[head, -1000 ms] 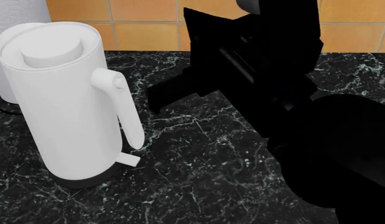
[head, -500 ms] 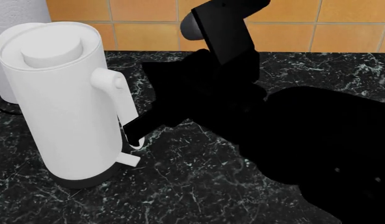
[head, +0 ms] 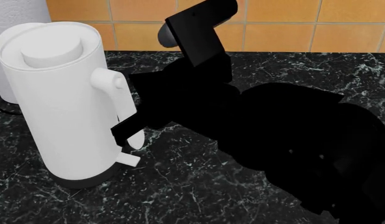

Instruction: Press the button to open the lid of the electric kettle.

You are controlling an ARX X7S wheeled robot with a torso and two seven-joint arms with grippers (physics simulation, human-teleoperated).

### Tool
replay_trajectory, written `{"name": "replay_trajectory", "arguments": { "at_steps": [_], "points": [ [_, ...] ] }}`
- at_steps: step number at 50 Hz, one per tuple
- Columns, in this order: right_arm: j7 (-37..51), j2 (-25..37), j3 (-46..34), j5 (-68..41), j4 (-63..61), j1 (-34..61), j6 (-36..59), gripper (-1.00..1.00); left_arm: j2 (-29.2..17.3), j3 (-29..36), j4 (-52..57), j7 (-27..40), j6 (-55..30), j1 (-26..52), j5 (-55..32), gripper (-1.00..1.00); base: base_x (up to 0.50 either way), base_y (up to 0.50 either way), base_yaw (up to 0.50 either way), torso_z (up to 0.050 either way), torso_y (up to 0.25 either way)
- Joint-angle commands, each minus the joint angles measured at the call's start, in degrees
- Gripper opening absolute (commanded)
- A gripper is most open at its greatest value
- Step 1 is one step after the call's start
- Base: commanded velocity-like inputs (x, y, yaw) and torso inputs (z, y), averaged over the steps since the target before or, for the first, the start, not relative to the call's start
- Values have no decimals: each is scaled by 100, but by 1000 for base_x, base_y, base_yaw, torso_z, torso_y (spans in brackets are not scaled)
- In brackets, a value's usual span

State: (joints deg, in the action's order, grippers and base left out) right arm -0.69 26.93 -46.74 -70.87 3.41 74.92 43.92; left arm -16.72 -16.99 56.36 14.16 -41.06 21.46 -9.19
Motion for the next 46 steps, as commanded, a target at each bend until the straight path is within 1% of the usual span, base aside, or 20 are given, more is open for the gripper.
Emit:
{"name": "replay_trajectory", "arguments": {
  "at_steps": [1,31,46],
  "points": [
    [-320,-355,-40,295,313,-87,34,-100,159,-192,-158,22,-224,50,98,100,0,0,0,0,0],
    [-695,-759,-304,690,1140,62,-190,-100,99,-152,-157,111,-214,40,21,100,1,0,1,0,0],
    [-748,-826,-381,732,1178,34,-215,-100,68,-220,-161,140,-201,27,-48,100,5,5,9,0,0]
  ]
}}
